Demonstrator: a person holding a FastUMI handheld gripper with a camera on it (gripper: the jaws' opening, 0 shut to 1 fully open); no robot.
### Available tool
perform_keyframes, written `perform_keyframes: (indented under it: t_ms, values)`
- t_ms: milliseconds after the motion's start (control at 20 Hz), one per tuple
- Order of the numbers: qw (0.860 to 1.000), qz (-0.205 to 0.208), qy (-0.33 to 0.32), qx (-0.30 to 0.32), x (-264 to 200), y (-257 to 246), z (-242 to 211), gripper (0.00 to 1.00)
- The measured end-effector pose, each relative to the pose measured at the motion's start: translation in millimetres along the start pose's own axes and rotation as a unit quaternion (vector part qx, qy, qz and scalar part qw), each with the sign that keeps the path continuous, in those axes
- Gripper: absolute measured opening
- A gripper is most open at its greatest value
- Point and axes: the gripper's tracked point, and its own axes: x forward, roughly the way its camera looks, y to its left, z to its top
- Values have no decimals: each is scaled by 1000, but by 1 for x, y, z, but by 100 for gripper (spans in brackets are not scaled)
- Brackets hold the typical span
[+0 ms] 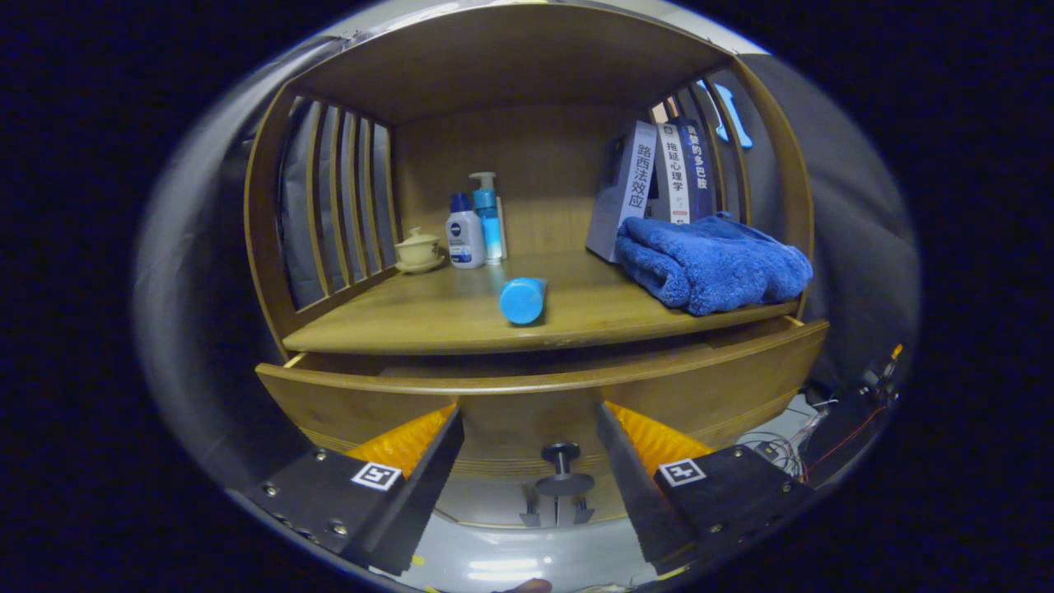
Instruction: Pull open the drawer, take out the items inside it, and place them on the countertop above the cabinet.
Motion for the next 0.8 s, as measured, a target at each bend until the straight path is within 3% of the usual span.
perform_keyframes:
  t_ms: [800]
  values:
    - [1000, 0, 3, 6, 31, 4, 9, 98]
